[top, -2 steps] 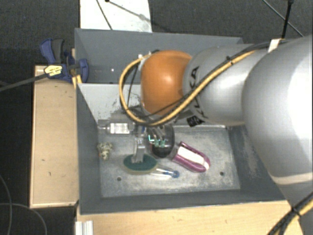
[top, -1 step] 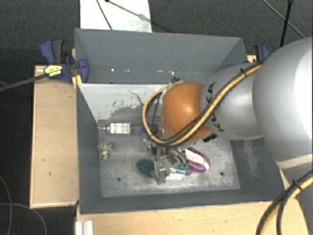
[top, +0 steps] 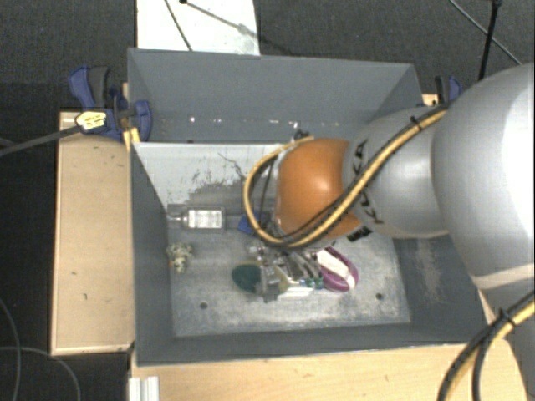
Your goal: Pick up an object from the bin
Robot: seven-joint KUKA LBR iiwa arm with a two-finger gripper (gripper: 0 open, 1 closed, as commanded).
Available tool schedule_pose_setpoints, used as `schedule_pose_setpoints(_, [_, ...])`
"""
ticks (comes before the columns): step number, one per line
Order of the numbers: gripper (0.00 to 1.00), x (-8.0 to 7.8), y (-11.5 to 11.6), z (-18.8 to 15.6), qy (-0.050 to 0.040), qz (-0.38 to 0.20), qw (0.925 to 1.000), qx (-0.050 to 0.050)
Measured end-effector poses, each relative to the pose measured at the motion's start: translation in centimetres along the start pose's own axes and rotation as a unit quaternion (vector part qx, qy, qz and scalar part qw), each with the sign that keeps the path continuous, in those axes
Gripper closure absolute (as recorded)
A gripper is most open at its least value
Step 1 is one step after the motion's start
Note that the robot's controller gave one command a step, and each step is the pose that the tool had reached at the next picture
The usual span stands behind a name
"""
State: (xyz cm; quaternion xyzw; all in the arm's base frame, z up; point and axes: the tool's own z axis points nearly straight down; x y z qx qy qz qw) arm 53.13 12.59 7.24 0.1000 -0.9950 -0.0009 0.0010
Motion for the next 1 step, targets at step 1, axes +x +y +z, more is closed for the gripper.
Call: schedule_pose_setpoints(1, [1.0,-1.85,-0.29,-13.2,-0.0067,-0.004,1.0,0.001])
